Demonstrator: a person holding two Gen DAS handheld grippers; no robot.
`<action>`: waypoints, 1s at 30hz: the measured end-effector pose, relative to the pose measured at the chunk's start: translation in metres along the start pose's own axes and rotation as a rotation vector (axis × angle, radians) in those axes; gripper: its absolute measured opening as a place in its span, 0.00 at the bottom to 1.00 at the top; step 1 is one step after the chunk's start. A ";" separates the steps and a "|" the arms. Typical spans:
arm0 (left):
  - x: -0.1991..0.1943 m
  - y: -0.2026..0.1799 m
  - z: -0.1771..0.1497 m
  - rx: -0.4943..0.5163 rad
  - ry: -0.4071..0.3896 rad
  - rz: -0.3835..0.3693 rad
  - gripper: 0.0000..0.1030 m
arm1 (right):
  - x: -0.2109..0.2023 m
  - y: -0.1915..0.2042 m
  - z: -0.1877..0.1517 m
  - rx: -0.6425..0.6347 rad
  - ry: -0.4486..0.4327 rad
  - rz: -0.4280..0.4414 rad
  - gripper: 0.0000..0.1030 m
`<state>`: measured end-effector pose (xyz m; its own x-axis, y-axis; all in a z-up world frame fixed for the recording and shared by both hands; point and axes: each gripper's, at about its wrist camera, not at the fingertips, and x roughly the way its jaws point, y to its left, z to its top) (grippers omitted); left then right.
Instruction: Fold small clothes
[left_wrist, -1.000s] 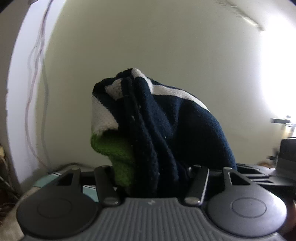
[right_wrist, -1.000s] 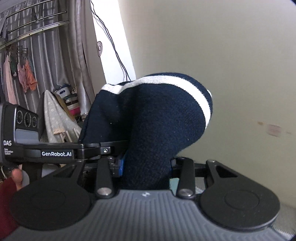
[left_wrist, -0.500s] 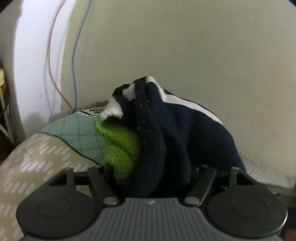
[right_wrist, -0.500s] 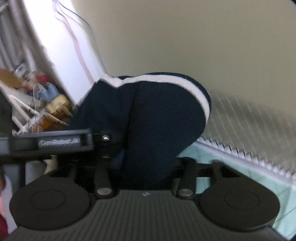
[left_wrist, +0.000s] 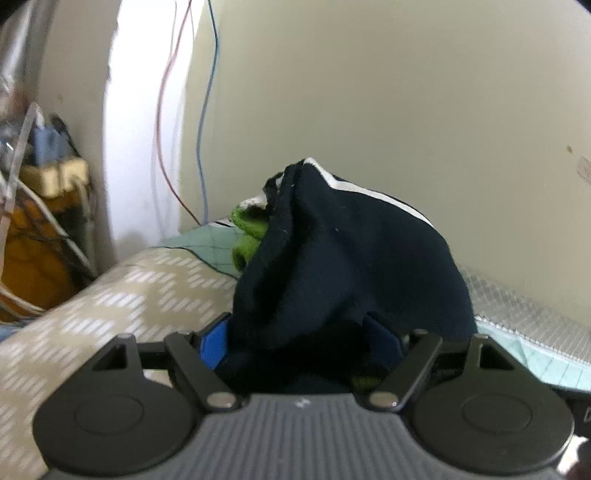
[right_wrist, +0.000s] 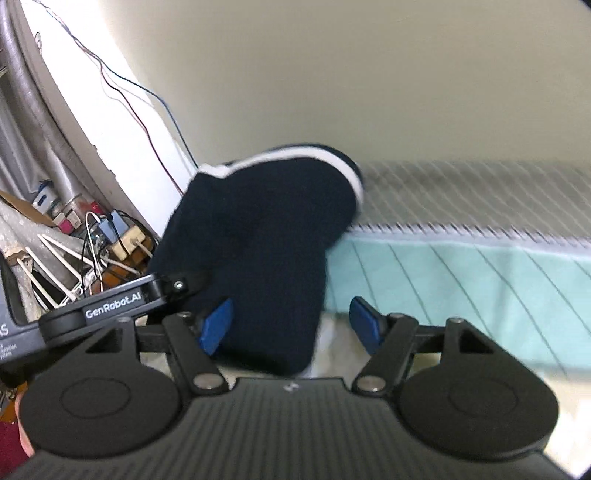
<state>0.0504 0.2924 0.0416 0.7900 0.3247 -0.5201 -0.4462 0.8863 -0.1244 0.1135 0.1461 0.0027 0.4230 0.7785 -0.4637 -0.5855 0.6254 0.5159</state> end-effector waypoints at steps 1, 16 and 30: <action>-0.008 -0.006 -0.004 0.001 -0.011 0.021 0.80 | -0.015 -0.005 -0.006 -0.009 0.001 -0.014 0.70; -0.107 -0.063 -0.080 -0.022 0.006 0.164 0.91 | -0.098 0.030 -0.079 -0.168 -0.056 -0.078 0.70; -0.141 -0.083 -0.099 0.028 -0.065 0.228 0.96 | -0.142 0.013 -0.096 -0.088 -0.161 -0.075 0.74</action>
<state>-0.0654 0.1404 0.0413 0.6961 0.5373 -0.4762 -0.6048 0.7962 0.0144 -0.0202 0.0387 0.0065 0.5684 0.7329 -0.3738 -0.6034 0.6802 0.4162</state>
